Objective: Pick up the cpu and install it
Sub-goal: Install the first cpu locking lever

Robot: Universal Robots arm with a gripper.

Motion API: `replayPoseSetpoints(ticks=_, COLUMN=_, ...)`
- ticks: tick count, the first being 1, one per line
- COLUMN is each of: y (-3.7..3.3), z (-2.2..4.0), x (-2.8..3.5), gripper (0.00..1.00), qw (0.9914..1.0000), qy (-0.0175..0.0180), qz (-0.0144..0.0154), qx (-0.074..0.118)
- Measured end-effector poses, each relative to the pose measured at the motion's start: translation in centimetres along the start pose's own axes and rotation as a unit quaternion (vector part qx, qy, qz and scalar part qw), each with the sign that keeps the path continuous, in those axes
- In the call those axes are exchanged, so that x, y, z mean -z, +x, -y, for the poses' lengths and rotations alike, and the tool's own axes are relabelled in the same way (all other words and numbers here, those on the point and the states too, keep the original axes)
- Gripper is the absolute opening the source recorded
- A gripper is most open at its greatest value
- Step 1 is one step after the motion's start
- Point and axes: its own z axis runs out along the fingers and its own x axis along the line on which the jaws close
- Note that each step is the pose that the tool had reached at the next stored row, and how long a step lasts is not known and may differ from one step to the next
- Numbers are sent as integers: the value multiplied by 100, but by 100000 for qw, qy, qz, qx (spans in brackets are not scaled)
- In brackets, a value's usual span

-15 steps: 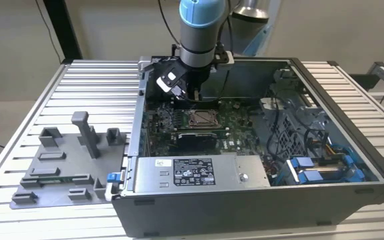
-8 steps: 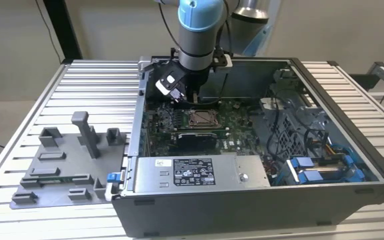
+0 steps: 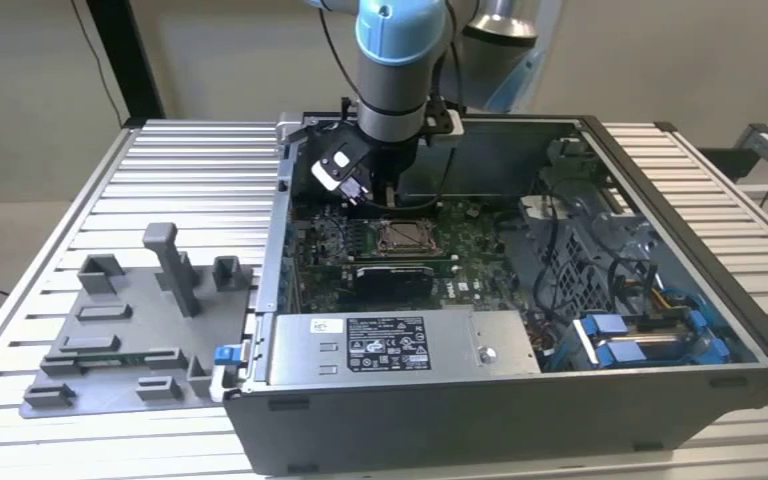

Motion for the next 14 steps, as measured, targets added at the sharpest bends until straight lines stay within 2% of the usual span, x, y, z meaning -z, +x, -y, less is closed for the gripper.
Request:
replayPoseSetpoints(ticks=4, y=-4, z=1, x=1, gripper=0, qw=100000, qy=-44, qz=-5, qx=6)
replayPoseSetpoints(ticks=9, y=-15, z=14, x=4, gripper=0, qw=99999, qy=-373, qz=-246, qx=89)
replayPoseSetpoints(ticks=10, y=-20, z=18, x=6, gripper=0, qw=99998, qy=-447, qz=-386, qx=100)
replayPoseSetpoints(ticks=11, y=-25, z=20, x=7, gripper=0, qw=99996, qy=-513, qz=-676, qx=112)
replayPoseSetpoints(ticks=13, y=-35, z=22, x=10, gripper=0, qw=99987, qy=-598, qz=-1496, qx=104)
replayPoseSetpoints(ticks=14, y=-36, z=23, x=10, gripper=0, qw=99984, qy=-610, qz=-1699, qx=98)
